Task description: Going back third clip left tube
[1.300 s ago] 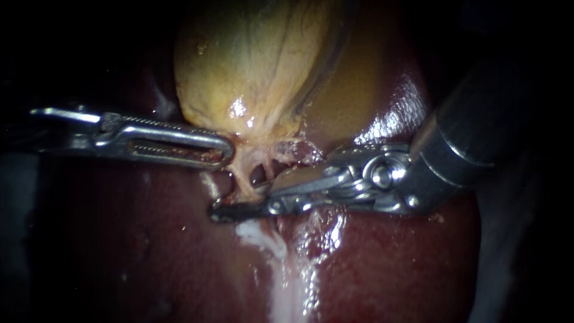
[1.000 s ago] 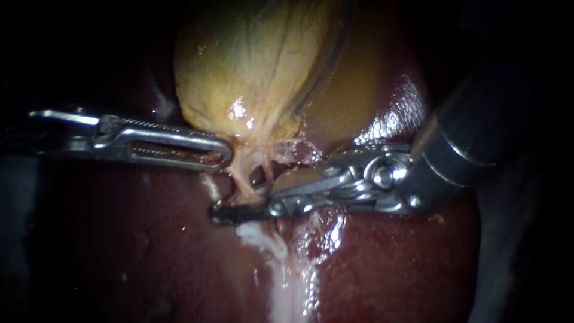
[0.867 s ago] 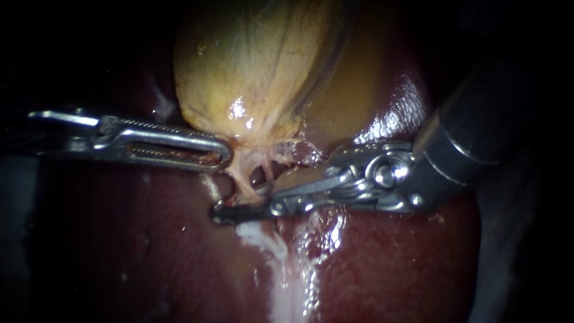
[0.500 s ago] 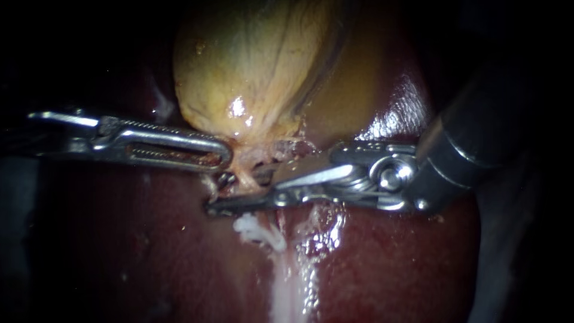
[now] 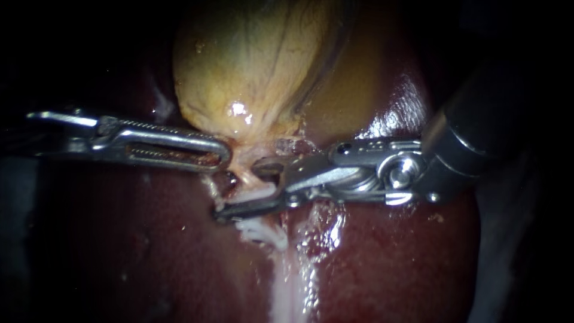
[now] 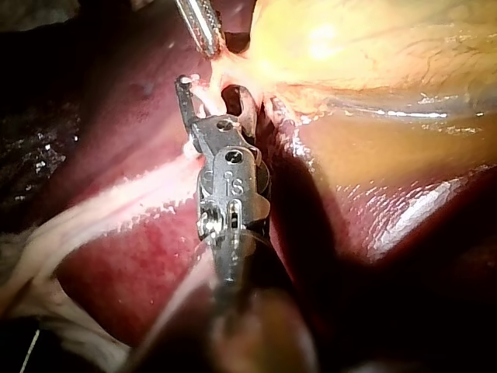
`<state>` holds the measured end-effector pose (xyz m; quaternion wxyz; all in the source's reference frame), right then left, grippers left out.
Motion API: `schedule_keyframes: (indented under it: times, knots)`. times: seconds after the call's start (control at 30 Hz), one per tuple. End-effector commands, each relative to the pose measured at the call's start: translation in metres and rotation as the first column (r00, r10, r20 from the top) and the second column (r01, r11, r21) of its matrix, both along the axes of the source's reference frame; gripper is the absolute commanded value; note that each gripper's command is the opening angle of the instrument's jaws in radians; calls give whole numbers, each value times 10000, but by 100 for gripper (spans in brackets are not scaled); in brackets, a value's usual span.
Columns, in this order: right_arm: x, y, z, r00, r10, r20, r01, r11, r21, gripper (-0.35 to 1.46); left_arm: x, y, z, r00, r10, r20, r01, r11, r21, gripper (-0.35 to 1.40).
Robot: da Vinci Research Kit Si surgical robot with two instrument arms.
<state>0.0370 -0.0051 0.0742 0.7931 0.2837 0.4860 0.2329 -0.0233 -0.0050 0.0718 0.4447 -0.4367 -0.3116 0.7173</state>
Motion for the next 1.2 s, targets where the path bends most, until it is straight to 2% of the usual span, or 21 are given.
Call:
schedule_keyframes:
  times: [0.03, 0.33, 0.8, 1.2]
  knots:
    - [-1, 0, -1, 10000, -6, -13, 6, 10000, 3, 50, 0, 0, 0, 10000, 6, 7, -6, 10000, 4, -35]
    - [-15, -6, -6, 9996, -234, -161, 235, 9997, 74, 50, 5, 2, 2, 10000, 33, 25, -33, 10000, 9, -35]
    - [-33, -8, -8, 9993, -319, -211, 320, 9995, 79, 50, 6, 2, 2, 10000, 35, 25, -35, 10000, 8, -35]
    - [-41, -9, -18, 9989, -369, -287, 373, 9992, 126, 50, 7, 2, 3, 10000, 43, 31, -43, 10000, 8, -35]
